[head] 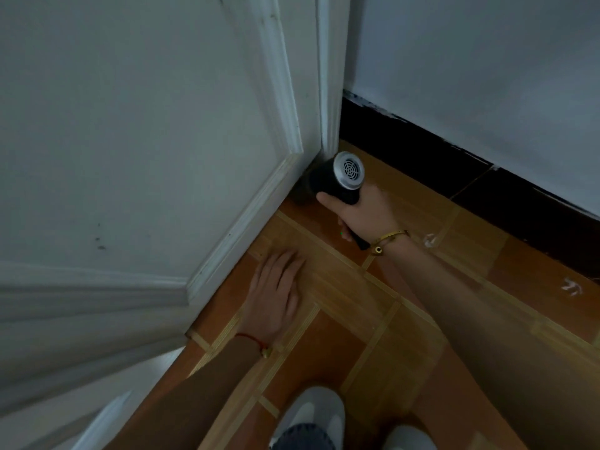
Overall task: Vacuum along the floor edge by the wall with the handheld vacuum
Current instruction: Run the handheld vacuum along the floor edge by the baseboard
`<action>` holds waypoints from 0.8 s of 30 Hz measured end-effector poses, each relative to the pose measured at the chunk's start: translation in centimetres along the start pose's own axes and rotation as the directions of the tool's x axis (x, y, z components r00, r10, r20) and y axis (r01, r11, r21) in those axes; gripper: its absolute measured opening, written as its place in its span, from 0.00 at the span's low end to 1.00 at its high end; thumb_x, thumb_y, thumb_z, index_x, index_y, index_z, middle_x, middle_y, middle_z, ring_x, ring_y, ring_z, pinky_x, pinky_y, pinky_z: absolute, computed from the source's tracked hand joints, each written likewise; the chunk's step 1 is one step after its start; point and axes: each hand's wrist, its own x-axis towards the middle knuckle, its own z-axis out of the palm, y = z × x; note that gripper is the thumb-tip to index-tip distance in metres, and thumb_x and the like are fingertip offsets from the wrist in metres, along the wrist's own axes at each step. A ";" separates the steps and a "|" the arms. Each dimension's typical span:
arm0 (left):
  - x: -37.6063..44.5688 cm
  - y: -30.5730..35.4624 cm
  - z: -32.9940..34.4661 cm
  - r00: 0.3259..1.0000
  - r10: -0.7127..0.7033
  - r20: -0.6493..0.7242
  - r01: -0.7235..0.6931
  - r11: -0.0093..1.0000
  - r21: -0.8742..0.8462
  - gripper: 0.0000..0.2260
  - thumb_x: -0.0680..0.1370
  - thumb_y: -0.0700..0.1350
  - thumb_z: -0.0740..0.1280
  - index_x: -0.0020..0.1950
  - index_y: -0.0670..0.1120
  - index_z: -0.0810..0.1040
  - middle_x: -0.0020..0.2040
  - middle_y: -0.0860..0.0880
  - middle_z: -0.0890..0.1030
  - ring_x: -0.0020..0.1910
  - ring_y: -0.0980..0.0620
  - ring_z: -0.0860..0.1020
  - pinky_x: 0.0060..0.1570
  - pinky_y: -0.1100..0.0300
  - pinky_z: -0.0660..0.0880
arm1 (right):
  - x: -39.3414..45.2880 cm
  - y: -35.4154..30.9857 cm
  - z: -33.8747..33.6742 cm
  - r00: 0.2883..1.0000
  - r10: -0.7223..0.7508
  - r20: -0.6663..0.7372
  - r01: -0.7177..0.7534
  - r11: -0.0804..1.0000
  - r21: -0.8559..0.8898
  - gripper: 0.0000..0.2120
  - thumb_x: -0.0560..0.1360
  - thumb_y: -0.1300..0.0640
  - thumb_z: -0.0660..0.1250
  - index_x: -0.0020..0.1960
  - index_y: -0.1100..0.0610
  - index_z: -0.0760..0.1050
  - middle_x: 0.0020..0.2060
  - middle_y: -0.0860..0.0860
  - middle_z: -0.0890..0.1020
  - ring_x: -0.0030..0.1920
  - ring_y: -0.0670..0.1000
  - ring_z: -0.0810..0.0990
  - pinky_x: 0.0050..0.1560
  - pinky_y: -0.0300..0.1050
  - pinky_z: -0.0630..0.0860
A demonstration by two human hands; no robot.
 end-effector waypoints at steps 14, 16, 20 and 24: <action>-3.4 -0.9 -2.1 0.994 -0.100 0.041 0.095 0.989 0.110 0.23 0.78 0.43 0.56 0.72 0.40 0.70 0.71 0.40 0.72 0.72 0.40 0.68 0.67 0.37 0.69 | -2.9 -0.5 2.5 0.985 -0.080 0.151 0.089 0.994 -0.057 0.11 0.71 0.43 0.71 0.41 0.46 0.72 0.24 0.44 0.75 0.21 0.42 0.76 0.24 0.33 0.69; -3.4 -0.8 -2.3 0.992 -0.115 0.042 0.110 0.987 0.115 0.23 0.78 0.43 0.55 0.73 0.41 0.70 0.71 0.40 0.72 0.72 0.40 0.68 0.67 0.38 0.68 | -3.0 -0.3 2.9 0.994 -0.077 0.072 0.080 0.996 -0.040 0.14 0.71 0.43 0.71 0.51 0.50 0.74 0.30 0.43 0.77 0.23 0.41 0.77 0.24 0.32 0.69; -3.2 -0.6 -2.3 0.992 -0.121 0.035 0.118 0.989 0.092 0.23 0.78 0.44 0.55 0.73 0.42 0.69 0.71 0.41 0.71 0.72 0.43 0.65 0.69 0.39 0.67 | -2.7 0.0 2.2 0.989 -0.086 -0.120 0.074 0.992 -0.102 0.22 0.71 0.43 0.71 0.58 0.56 0.75 0.39 0.48 0.79 0.37 0.47 0.78 0.38 0.40 0.76; -2.6 -0.5 -2.1 0.989 -0.130 0.067 0.124 0.989 0.086 0.23 0.79 0.45 0.54 0.74 0.43 0.68 0.72 0.41 0.70 0.72 0.42 0.65 0.68 0.39 0.67 | -3.2 -0.4 2.0 0.996 -0.050 0.069 0.052 0.998 -0.032 0.20 0.72 0.44 0.71 0.58 0.54 0.74 0.34 0.46 0.79 0.24 0.43 0.76 0.26 0.35 0.72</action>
